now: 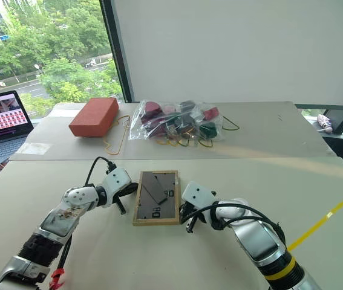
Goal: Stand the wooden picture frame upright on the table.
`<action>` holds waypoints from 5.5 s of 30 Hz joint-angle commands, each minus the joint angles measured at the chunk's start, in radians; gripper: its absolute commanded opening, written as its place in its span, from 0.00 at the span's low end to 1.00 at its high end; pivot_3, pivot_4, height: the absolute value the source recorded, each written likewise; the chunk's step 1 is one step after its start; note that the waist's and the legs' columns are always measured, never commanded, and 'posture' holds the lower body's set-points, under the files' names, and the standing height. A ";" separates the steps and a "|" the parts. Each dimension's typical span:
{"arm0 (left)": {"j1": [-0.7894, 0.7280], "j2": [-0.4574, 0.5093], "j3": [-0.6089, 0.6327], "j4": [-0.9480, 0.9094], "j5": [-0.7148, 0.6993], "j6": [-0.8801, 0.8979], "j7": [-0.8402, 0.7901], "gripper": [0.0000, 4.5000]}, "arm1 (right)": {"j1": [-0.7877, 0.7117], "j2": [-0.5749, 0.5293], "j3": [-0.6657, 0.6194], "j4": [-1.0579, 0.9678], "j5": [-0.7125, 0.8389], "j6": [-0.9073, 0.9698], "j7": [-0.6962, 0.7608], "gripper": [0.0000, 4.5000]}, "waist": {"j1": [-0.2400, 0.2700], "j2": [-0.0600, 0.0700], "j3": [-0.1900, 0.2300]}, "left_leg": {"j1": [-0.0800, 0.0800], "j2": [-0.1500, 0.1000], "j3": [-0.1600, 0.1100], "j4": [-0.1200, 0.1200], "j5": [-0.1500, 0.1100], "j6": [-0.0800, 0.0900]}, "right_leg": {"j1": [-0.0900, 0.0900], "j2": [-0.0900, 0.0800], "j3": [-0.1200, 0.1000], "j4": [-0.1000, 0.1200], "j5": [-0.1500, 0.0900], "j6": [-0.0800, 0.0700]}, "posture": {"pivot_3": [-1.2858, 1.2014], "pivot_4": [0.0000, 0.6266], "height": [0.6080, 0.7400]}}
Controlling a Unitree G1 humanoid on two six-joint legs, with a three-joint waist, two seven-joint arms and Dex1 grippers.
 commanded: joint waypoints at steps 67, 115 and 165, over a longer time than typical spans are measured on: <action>-0.154 0.224 -0.410 0.508 1.203 -1.423 1.265 0.23 | -0.386 -0.027 -0.224 0.475 0.163 -0.032 0.113 0.16 | -0.015 0.006 -0.017 | 0.000 -0.001 0.001 -0.002 0.000 0.001 | -0.002 -0.001 0.000 0.003 0.001 0.002 | 0.52 0.24 1.00; -0.116 0.203 -0.390 0.458 1.132 -1.405 1.185 0.23 | -0.457 0.027 -0.191 0.679 0.213 -0.053 0.312 0.99 | -0.013 0.012 -0.020 | -0.001 -0.002 0.000 -0.003 0.000 0.001 | -0.002 -0.003 -0.001 0.005 0.001 0.003 | 0.52 0.24 1.00; 0.162 0.232 -0.107 0.090 0.174 -1.115 0.666 0.80 | -0.113 -0.059 -0.125 0.257 -0.333 -1.140 -0.041 0.30 | -0.025 0.007 -0.018 | 0.000 -0.001 0.001 -0.002 -0.001 0.001 | -0.003 -0.002 0.000 0.002 0.000 0.003 | 0.52 0.24 1.00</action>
